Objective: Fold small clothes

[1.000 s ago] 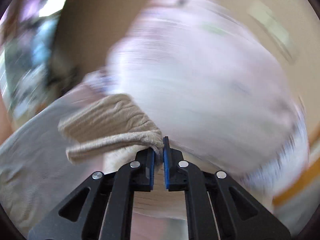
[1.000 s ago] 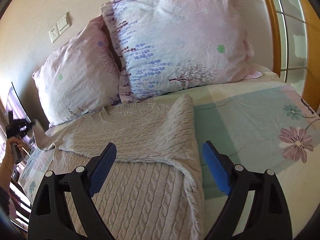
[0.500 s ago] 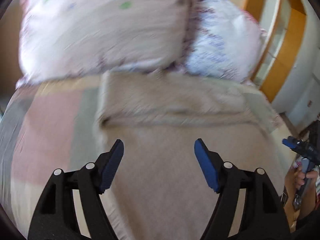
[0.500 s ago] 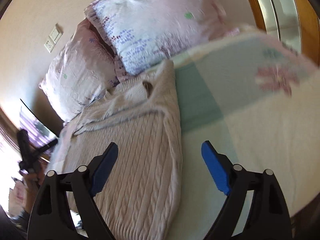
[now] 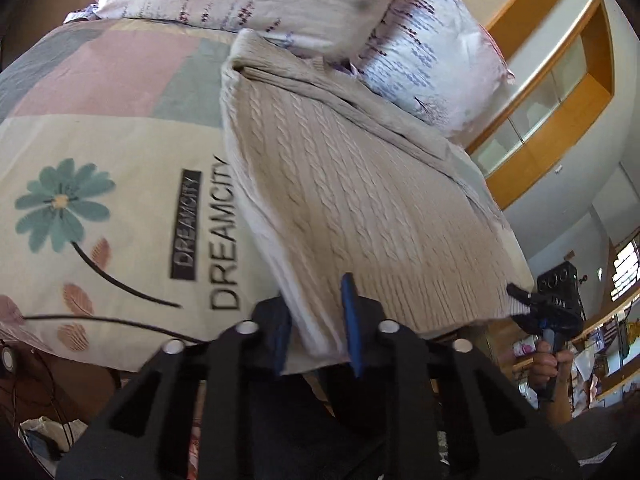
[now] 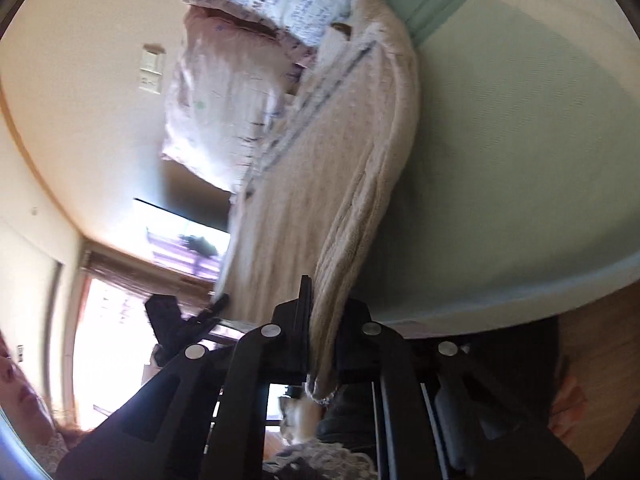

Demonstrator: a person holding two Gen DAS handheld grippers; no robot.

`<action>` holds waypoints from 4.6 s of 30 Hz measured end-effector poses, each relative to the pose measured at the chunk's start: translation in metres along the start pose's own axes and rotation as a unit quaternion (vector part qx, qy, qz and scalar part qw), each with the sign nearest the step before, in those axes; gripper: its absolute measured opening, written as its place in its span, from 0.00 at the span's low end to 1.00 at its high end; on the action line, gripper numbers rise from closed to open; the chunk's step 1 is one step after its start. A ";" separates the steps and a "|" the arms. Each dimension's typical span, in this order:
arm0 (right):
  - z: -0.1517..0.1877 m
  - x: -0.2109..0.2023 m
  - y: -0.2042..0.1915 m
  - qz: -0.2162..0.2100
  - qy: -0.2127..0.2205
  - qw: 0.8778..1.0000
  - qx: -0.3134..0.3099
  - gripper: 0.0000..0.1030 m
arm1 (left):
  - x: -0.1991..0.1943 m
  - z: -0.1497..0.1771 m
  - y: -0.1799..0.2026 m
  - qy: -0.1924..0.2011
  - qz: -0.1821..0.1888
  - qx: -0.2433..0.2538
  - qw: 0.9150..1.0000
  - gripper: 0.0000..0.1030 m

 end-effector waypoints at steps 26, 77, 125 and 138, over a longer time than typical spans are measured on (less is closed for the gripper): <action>-0.283 0.074 -0.059 0.074 0.191 0.979 -0.019 0.91 | 0.102 -0.275 -0.104 0.061 -0.080 -0.061 0.993 0.69; -0.260 0.100 -0.038 0.096 0.017 0.995 -0.035 0.36 | 0.261 -0.235 0.083 -0.061 0.132 -0.013 0.989 0.39; -0.084 0.101 -0.106 0.261 0.106 0.925 -0.255 0.90 | 0.147 -0.102 0.076 -0.054 -0.234 0.109 0.965 0.98; -0.040 0.156 -0.073 0.419 0.065 0.860 -0.282 0.99 | 0.147 -0.097 0.079 -0.054 -0.233 0.124 0.963 0.98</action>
Point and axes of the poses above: each gripper's, at about its wrist camera, not at the fingertips, and x roughly the way its jaws point, y to its right, z to its underside, the point moved 2 cm from there along x, roughly the way its jaws point, and after that the axes turned 8 degrees about x, right-handed, at the moved point
